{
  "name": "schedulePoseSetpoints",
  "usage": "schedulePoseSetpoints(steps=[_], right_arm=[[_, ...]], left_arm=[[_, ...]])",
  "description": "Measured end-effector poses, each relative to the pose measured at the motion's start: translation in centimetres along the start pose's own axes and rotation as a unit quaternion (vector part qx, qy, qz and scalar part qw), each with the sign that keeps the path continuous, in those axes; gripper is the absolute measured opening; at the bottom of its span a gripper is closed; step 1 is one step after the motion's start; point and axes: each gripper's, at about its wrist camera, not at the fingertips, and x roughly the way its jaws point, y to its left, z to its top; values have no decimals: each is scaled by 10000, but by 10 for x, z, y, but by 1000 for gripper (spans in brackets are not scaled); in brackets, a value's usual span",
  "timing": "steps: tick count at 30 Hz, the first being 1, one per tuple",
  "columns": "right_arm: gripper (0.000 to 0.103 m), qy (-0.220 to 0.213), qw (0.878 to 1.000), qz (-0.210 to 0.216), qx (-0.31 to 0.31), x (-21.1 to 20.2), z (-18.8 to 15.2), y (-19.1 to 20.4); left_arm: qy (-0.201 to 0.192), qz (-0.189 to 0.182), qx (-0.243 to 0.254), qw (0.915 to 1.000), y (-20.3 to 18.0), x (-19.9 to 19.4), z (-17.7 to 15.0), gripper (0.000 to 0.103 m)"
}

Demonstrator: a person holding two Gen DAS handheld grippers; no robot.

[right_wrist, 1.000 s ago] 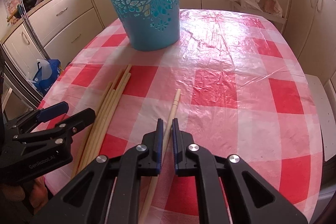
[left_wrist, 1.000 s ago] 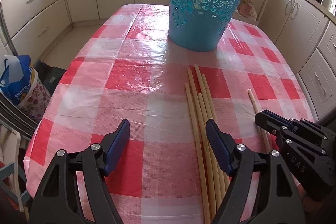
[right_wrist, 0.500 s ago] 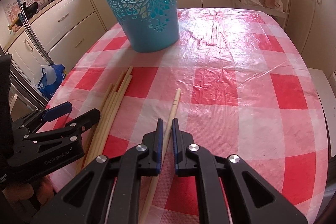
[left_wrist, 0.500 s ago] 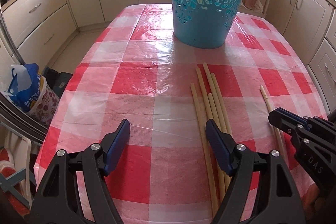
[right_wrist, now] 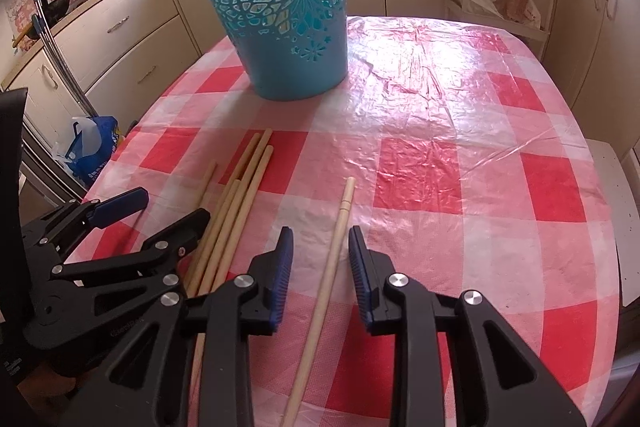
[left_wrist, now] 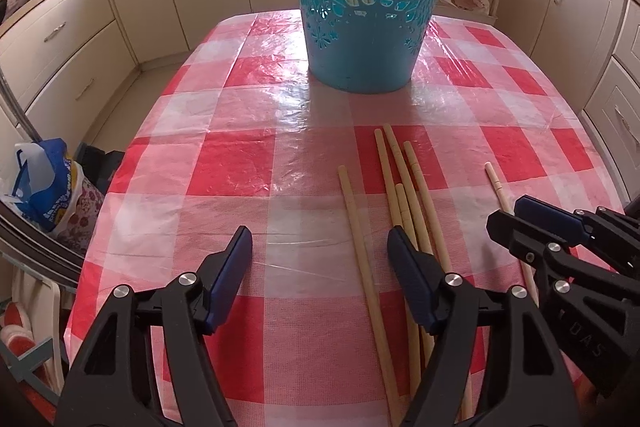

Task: Organize utensils
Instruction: 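Move both open tools back down toward the remaining wooden sticks, then close the left tool on a wooden stick while the right tool grasps another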

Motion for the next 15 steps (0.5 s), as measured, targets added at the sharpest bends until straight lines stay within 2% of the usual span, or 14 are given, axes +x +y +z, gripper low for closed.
schedulePoseSetpoints(steps=[6,9,11,14,15], right_arm=[[23,8,9997,-211,-136,0,0,2],[19,14,9993,-313,-217,0,0,3],[15,22,9993,-310,-194,0,0,1],[13,102,9994,-261,-202,0,2,-3],[13,130,9993,-265,-220,0,3,-3]], left_arm=[[-20,-125,142,9998,-9,0,2,53],[-34,-216,232,9995,-13,-1,3,42],[-33,-330,317,9989,-16,-2,3,25],[20,-514,400,9979,-19,-2,4,13],[37,-560,413,9976,-18,-2,4,12]])
